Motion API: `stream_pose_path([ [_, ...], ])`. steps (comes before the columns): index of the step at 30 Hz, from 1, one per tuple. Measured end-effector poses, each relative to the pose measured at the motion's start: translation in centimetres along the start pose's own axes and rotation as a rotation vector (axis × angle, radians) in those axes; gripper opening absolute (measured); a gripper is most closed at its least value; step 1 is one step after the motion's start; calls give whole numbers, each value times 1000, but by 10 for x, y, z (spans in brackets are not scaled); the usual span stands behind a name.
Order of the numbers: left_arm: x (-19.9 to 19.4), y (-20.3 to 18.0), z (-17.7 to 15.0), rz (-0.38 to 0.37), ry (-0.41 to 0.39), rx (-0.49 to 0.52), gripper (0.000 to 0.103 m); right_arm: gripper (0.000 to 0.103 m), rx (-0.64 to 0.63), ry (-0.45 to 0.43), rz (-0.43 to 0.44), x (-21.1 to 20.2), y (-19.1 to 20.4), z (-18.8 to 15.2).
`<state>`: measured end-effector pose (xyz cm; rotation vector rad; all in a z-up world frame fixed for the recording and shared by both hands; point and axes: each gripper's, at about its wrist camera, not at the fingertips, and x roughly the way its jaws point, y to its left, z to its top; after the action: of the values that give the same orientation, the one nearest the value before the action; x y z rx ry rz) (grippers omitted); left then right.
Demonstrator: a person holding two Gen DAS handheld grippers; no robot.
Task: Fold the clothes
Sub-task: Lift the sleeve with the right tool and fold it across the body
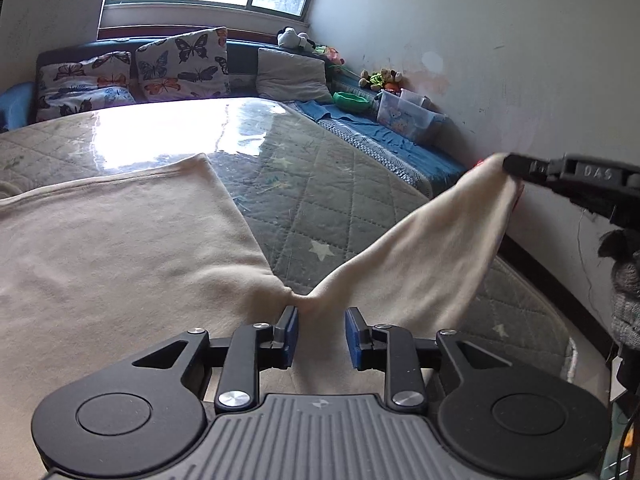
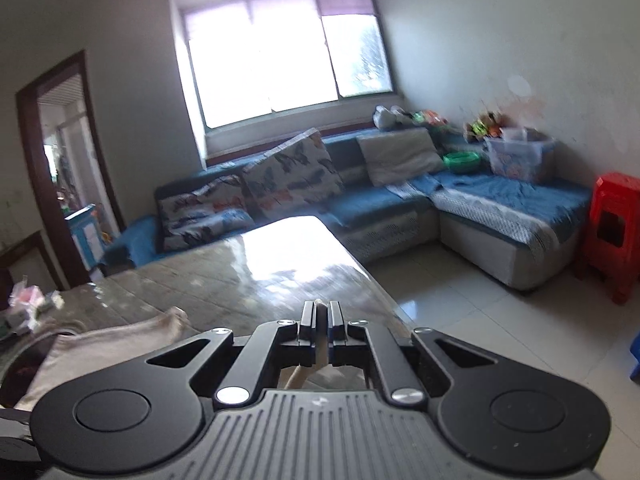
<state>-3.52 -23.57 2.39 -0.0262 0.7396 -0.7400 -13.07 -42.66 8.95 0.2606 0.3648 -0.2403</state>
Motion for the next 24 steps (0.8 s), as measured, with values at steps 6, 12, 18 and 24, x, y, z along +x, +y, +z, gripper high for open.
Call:
stream_pose_path([
  [6, -57, 27, -14, 47, -55, -12, 34, 4, -128, -64, 175, -25, 65, 23],
  [12, -111, 65, -37, 171, -97, -28, 37, 4, -268, -60, 378, -32, 150, 25],
  [18, -157, 105, -58, 273, -149, -98, 38, 4, -383, 59, 526, -24, 218, -11],
  [24, -182, 129, -76, 326, -162, -167, 39, 5, -483, 217, 635, -14, 268, -62],
])
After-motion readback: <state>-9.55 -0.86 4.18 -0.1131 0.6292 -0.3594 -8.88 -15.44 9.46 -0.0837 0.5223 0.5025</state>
